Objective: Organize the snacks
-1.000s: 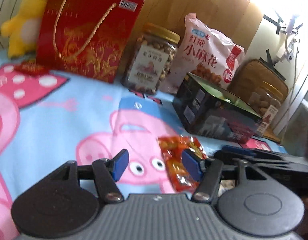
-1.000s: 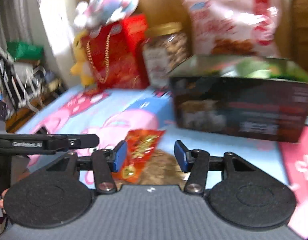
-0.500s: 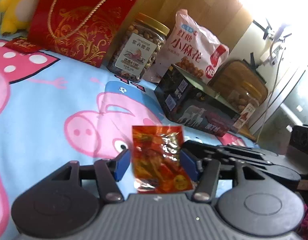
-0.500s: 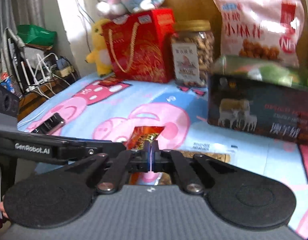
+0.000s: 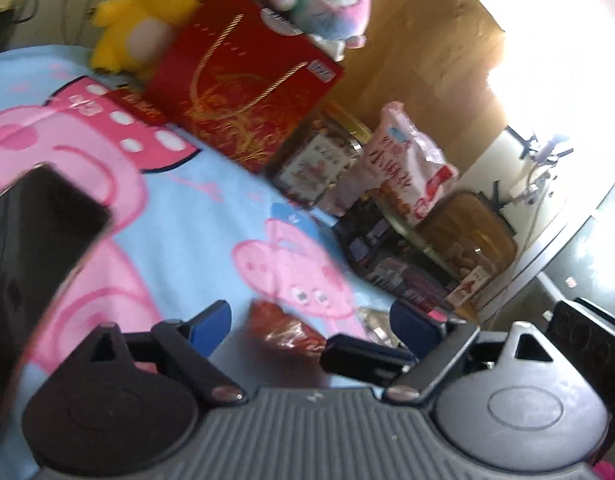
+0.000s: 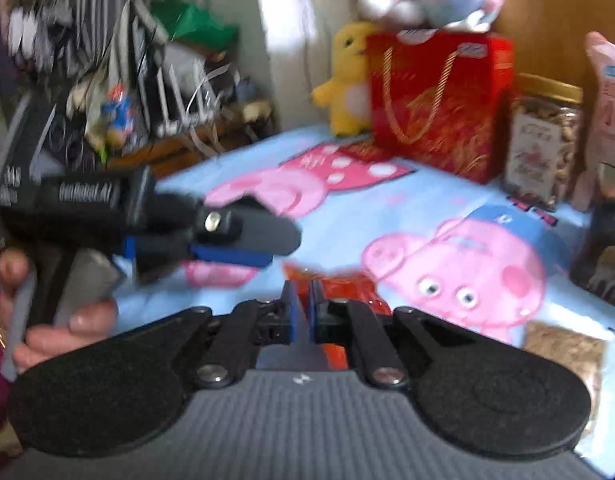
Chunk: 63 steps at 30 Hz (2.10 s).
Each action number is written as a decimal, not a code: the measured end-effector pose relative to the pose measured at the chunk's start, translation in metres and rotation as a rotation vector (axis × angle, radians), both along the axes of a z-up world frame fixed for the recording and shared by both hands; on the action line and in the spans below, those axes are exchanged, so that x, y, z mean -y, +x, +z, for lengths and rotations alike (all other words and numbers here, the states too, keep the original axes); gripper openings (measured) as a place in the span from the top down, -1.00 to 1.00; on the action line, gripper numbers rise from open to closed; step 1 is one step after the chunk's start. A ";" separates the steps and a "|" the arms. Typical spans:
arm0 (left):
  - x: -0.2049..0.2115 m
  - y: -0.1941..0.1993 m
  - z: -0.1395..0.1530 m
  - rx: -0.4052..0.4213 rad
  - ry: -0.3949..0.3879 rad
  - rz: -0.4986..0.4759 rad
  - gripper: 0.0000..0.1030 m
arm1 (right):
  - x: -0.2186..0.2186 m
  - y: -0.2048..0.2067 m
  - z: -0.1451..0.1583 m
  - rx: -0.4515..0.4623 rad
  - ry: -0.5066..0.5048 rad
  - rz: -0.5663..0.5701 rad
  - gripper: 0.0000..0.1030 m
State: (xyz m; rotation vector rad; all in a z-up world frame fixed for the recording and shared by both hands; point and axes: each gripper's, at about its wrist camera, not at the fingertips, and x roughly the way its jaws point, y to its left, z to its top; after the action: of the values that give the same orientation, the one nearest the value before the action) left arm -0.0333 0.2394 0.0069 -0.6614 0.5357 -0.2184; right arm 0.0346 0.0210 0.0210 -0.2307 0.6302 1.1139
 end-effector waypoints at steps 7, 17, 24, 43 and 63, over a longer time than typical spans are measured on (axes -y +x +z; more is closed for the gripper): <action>-0.004 0.012 -0.013 -0.050 0.040 0.022 -0.71 | 0.020 -0.011 -0.007 0.100 -0.031 -0.051 -0.42; 0.040 0.030 -0.010 -0.062 0.250 -0.065 -0.54 | 0.003 -0.010 -0.025 0.124 -0.101 -0.087 0.36; 0.041 0.029 -0.015 -0.073 0.098 -0.111 0.21 | 0.007 -0.018 -0.019 0.130 -0.038 -0.065 0.95; 0.062 0.044 -0.008 -0.103 0.040 -0.181 0.18 | 0.054 0.000 -0.024 0.092 -0.080 -0.121 0.02; 0.161 0.168 0.098 0.120 0.224 -0.368 0.56 | 0.104 0.085 0.052 0.514 -0.042 -0.427 0.49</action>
State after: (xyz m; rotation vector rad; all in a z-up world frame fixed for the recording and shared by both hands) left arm 0.1351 0.0788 0.1054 -0.3259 0.5541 -0.5322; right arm 0.1192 -0.0826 0.0725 -0.3828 0.2237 0.5929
